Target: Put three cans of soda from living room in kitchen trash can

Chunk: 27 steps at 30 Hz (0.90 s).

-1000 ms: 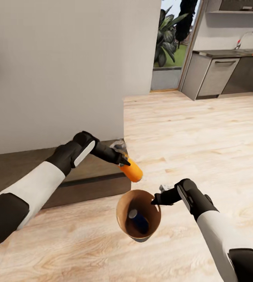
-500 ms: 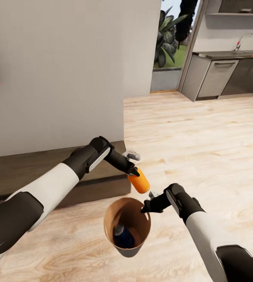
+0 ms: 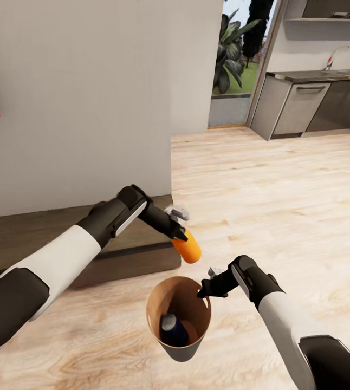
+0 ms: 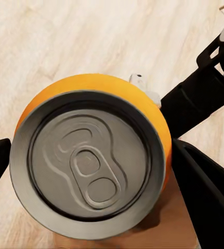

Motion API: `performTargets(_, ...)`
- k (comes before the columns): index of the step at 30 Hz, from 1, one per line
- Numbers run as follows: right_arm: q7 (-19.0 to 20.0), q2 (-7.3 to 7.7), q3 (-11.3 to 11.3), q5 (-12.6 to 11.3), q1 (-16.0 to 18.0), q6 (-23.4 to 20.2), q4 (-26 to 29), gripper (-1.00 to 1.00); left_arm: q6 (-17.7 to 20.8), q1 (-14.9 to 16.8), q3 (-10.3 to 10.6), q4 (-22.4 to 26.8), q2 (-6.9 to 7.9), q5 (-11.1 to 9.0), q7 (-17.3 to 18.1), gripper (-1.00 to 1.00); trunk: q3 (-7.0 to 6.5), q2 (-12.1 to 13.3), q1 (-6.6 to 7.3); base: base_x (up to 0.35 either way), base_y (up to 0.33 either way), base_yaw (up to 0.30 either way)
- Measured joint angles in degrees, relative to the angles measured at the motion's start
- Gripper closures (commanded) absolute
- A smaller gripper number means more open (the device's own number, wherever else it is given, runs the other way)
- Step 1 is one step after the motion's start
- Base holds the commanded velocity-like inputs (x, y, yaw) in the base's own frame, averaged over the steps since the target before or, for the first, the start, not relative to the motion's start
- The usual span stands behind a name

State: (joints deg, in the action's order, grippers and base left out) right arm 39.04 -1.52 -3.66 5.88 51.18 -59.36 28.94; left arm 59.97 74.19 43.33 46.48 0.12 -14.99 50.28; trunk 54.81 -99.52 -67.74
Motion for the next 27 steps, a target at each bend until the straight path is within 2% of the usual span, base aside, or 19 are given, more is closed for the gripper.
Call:
performTargets(4,0.0,0.10,0.1,-0.3,0.1,-0.1,0.0,1.00,0.0,0.0,0.1,0.6,1.04,0.0,0.4,1.00,0.00,0.0,0.00,0.000,0.000,0.000)
performTargets(11,0.3,2.35,0.2,0.2,0.7,0.1,0.0,1.00,0.0,0.0,0.4,1.0,2.95,0.1,0.9,1.00,0.00,0.0,0.00,0.000,0.000,0.000)
performTargets(15,0.4,3.49,0.3,0.0,1.2,0.1,-0.1,1.00,0.0,0.0,3.3,1.0,3.64,0.1,2.4,1.00,0.00,0.0,0.00,0.000,0.000,0.000)
performTargets(16,0.4,3.62,0.4,-0.2,1.4,0.1,-0.1,1.00,0.0,0.0,4.5,1.0,3.69,0.1,2.6,1.00,0.00,0.0,0.00,0.000,0.000,0.000)
performTargets(17,0.5,3.79,0.4,-0.3,1.9,0.0,-0.3,1.00,0.0,0.0,7.1,1.0,3.78,0.2,2.9,1.00,0.00,0.0,0.00,0.000,0.000,0.000)
performTargets(20,0.5,3.97,0.5,-0.7,3.3,-0.1,-1.5,1.00,0.0,0.0,10.2,1.0,3.85,0.2,3.2,1.00,0.00,0.0,0.00,0.000,0.000,0.000)
performTargets(21,0.6,4.15,0.4,-0.7,4.9,-0.3,-3.5,1.00,0.0,0.0,11.9,1.0,3.89,0.2,3.3,1.00,0.00,0.0,0.00,0.000,0.000,0.000)
performTargets(27,0.5,4.17,0.5,-0.4,7.5,0.0,-6.4,1.00,0.0,-0.1,13.5,1.0,3.90,0.1,3.4,1.00,0.00,0.0,0.00,0.000,0.000,0.000)
